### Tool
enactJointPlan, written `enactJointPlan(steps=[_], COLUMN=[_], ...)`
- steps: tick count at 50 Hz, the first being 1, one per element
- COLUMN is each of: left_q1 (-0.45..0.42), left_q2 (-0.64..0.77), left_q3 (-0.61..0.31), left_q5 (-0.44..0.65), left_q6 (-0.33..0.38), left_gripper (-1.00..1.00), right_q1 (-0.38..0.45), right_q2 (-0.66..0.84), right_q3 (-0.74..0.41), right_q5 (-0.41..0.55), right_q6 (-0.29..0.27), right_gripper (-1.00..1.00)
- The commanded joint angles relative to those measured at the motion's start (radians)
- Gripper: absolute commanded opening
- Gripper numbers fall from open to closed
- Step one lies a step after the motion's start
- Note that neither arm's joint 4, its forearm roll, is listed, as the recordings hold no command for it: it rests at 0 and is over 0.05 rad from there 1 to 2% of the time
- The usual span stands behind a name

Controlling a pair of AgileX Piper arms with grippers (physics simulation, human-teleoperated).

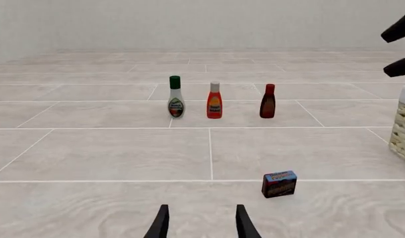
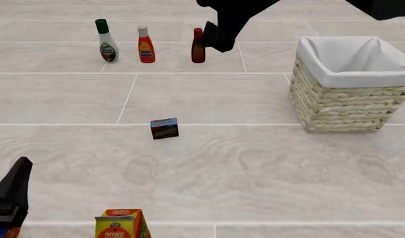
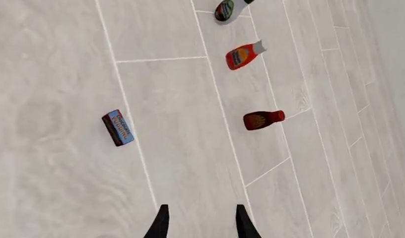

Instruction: Pick the chocolate pudding and place it in the basket.

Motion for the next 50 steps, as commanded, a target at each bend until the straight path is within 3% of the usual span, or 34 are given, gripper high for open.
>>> enactJointPlan(steps=[1,21,50], left_q1=[-0.001,-0.001,-0.001], left_q2=[0.000,0.000,0.000], left_q3=[-0.001,-0.003,-0.003], left_q5=[0.002,0.003,0.003], left_q6=[-0.001,0.000,-0.001], left_gripper=[1.00,1.00,1.00], right_q1=[0.011,0.055,0.109], right_q2=[0.096,0.251,0.337], right_q3=[-0.064,-0.198,-0.164], right_q5=[0.001,0.008,0.020], right_q6=[-0.049,-0.058,-0.052], right_gripper=[1.00,1.00,1.00])
